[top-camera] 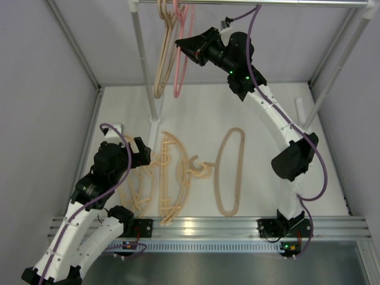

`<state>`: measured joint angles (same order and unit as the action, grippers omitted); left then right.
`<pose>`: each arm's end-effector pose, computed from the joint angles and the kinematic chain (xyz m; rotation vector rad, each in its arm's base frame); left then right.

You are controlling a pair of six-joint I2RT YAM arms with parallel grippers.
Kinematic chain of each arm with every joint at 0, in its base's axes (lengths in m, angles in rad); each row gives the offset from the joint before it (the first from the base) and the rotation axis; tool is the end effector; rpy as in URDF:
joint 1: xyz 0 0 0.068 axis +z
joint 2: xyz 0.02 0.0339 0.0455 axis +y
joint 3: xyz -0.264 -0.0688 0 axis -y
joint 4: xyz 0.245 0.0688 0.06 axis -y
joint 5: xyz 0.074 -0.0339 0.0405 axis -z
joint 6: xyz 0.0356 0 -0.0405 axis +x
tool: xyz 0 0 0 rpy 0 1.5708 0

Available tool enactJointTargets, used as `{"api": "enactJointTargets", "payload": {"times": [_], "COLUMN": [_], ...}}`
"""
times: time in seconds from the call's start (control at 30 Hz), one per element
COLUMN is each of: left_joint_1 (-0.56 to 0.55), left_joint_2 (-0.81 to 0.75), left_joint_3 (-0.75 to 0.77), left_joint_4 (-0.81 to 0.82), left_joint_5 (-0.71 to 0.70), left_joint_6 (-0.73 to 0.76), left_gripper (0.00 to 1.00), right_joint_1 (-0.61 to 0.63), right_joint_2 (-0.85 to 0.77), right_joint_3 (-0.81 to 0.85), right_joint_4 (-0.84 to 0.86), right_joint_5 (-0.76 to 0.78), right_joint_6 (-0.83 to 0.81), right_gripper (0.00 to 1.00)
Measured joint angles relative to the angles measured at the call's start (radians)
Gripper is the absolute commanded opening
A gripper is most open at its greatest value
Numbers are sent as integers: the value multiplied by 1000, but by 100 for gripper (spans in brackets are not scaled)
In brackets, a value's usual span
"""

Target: Organize the hangers

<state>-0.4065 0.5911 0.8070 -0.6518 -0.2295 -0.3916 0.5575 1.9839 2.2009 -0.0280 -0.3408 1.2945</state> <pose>0.1187 -0.0423 0.3258 -0.1320 2.0013 -0.2829 0.3823 0.2524 0.4868 0.2676 1.6238 1.7239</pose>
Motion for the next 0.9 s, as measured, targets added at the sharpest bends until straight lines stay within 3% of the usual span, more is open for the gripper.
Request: {"api": "enactJointTargets", "payload": {"times": [0.9], "left_joint_1": [-7], "left_joint_2": [-9], "left_joint_3": [0], "left_joint_4": [0], "left_joint_5": [-2], "left_joint_6": [0], "left_gripper": [98], "right_joint_1": [50], "right_joint_2": [57], "right_joint_3": [60], "right_joint_4": [21], "right_joint_5": [69], "right_joint_6": [43], "right_gripper": [2]}}
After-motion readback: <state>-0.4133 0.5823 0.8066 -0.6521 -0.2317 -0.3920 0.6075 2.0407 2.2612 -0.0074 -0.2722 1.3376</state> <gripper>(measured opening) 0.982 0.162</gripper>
